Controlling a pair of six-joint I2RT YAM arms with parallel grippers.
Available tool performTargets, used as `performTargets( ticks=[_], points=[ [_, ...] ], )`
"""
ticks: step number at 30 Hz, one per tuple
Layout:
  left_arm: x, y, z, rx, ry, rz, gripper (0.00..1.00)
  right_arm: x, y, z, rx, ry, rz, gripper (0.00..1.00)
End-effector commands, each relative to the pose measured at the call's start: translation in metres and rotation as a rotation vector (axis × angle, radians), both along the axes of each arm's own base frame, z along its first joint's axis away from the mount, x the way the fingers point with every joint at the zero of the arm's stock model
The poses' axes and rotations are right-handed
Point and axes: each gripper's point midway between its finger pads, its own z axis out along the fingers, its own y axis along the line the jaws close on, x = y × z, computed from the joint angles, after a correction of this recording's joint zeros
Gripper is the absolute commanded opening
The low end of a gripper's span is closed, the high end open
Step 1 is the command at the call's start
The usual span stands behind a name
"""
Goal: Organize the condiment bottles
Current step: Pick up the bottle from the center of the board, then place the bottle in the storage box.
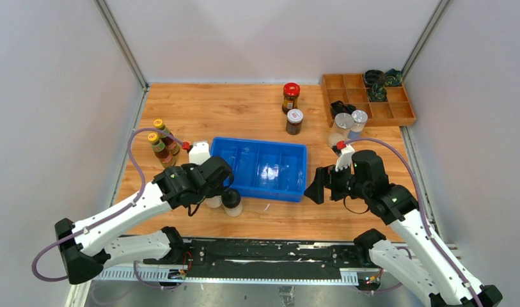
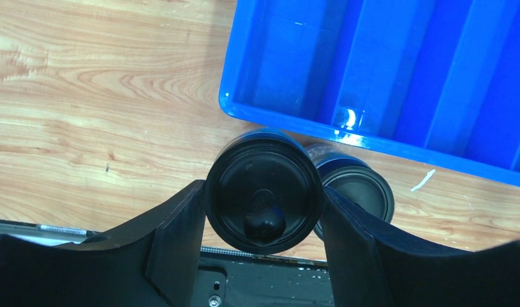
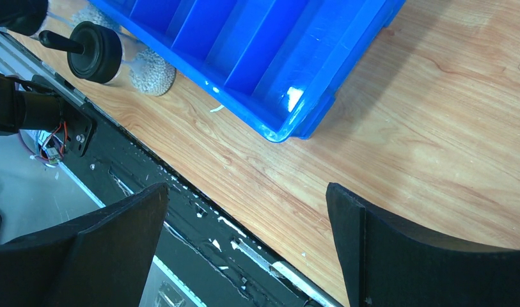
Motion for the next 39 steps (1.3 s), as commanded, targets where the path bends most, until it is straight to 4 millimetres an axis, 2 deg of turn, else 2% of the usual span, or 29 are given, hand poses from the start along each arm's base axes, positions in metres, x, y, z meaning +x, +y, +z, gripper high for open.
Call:
performTargets(
  ticks=[1,11,23,29,35,39],
  points=[
    [0.005,0.006,0.03,-0.012,-0.066,-0.003,0.46,-0.005,0.003,-0.004,-0.003,0.001,0.033,1.0],
    [0.019,-0.005,0.067,0.003,-0.112,-0.051,0.46,-0.005,0.003,-0.003,0.001,-0.007,0.033,1.0],
    [0.055,-0.039,0.113,0.054,-0.172,-0.11,0.45,-0.005,0.001,-0.001,-0.002,-0.01,0.027,1.0],
    [0.073,-0.064,0.124,0.055,-0.167,-0.141,0.45,-0.004,0.001,-0.001,-0.003,-0.01,0.02,1.0],
    [0.096,-0.088,0.122,0.047,-0.141,-0.201,0.43,-0.004,0.001,0.0,-0.002,-0.012,0.02,1.0],
    [0.111,-0.097,0.114,0.015,-0.12,-0.235,0.42,-0.004,0.0,0.001,-0.003,-0.014,0.019,1.0]
  ],
)
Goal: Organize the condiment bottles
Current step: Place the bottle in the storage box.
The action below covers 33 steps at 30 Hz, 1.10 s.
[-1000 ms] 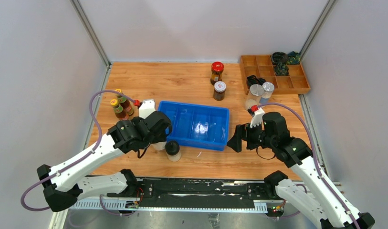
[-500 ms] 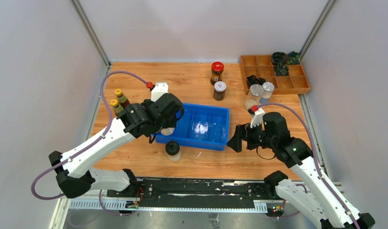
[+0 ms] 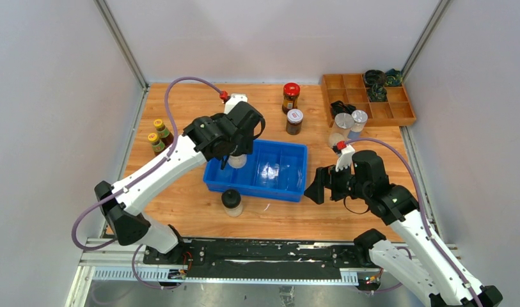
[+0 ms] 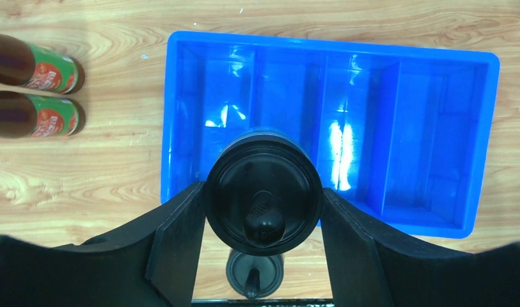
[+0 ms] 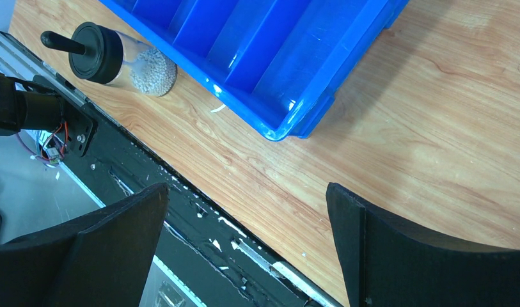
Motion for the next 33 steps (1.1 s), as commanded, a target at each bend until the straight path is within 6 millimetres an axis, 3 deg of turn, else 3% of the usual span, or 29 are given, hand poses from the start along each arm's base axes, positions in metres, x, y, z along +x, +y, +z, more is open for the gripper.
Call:
performTargets(
  ticks=[1,11,33],
  points=[
    [0.023,-0.012,0.008,-0.053,-0.022,-0.05,0.42,-0.003,0.0,-0.001,-0.007,-0.008,0.017,1.0],
    [0.047,-0.028,-0.018,-0.055,-0.015,-0.143,0.41,-0.003,0.001,-0.003,-0.012,0.002,0.021,1.0],
    [0.08,-0.031,-0.083,-0.046,0.025,-0.16,0.37,-0.002,0.001,-0.006,-0.023,0.019,0.018,1.0]
  ],
)
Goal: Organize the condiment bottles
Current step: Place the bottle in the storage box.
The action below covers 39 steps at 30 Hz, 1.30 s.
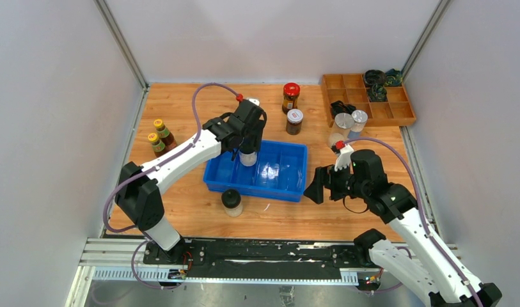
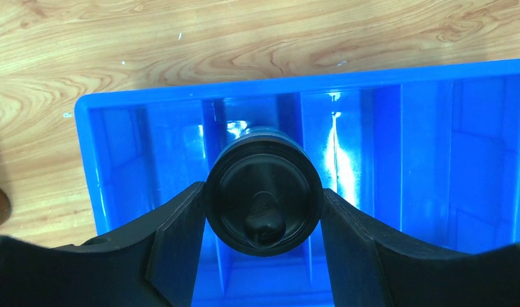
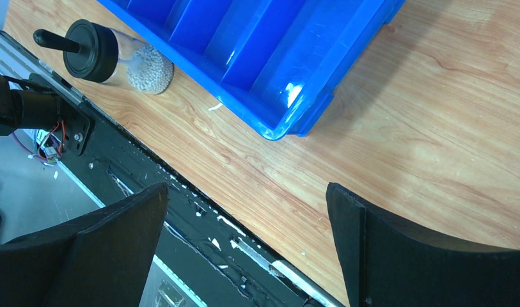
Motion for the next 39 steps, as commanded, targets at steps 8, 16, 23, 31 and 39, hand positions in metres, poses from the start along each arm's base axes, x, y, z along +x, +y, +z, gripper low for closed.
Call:
performTargets(
  ticks=[8,16,23,31,39],
  points=[
    [0.021,-0.003,-0.013,-0.025,-0.028,0.01,0.37,-0.003,0.001,-0.005,-0.019,0.013,0.021,1.0],
    [0.023,-0.004,-0.033,-0.031,-0.003,0.006,0.37,-0.003,0.001,-0.007,-0.022,0.019,0.021,1.0],
    [0.021,-0.003,-0.049,-0.034,0.02,0.013,0.39,-0.004,0.001,-0.008,-0.02,0.022,0.024,1.0],
    [0.015,-0.005,-0.047,-0.04,0.047,0.001,0.61,-0.004,0.002,-0.007,-0.018,0.022,0.03,1.0],
    [0.01,0.006,-0.026,-0.021,0.024,0.01,0.79,-0.005,0.002,-0.007,-0.013,0.019,0.033,1.0]
  ],
)
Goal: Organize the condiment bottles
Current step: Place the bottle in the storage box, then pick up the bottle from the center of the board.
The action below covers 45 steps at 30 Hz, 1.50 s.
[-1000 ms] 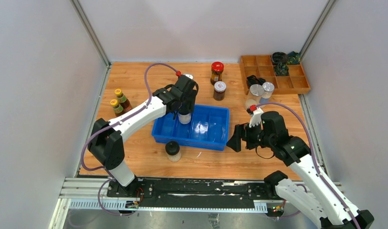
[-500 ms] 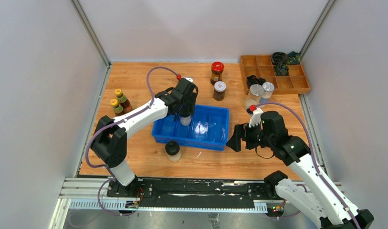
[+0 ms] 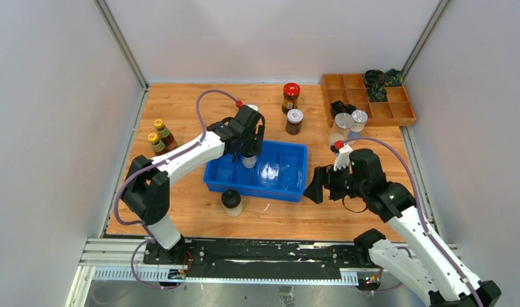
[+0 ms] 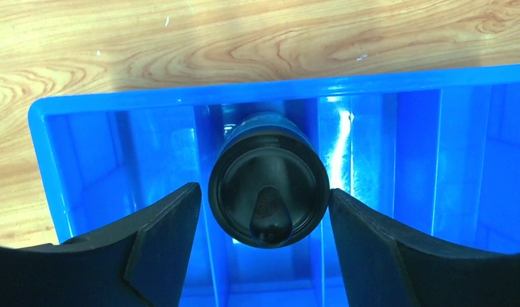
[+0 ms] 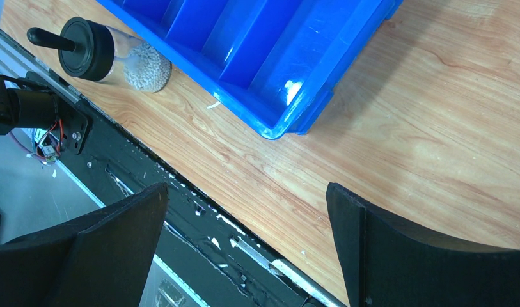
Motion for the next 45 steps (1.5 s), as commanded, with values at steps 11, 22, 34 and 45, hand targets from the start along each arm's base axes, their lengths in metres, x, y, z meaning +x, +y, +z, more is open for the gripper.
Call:
performTargets(
  ticks=[11,22,34,45],
  points=[
    [-0.006,0.006,0.058,-0.045,-0.059,-0.018,0.87,-0.007,0.002,-0.001,0.003,-0.005,0.037,1.0],
    [-0.071,0.033,0.086,-0.146,-0.016,0.007,0.89,-0.007,0.003,-0.001,0.006,-0.006,0.039,1.0],
    [-0.142,0.069,0.056,-0.154,0.063,0.023,1.0,-0.008,0.005,0.0,0.014,-0.008,0.051,1.0],
    [-0.18,0.056,0.03,-0.142,0.133,-0.076,1.0,-0.008,0.006,-0.001,0.016,-0.005,0.054,1.0]
  ],
)
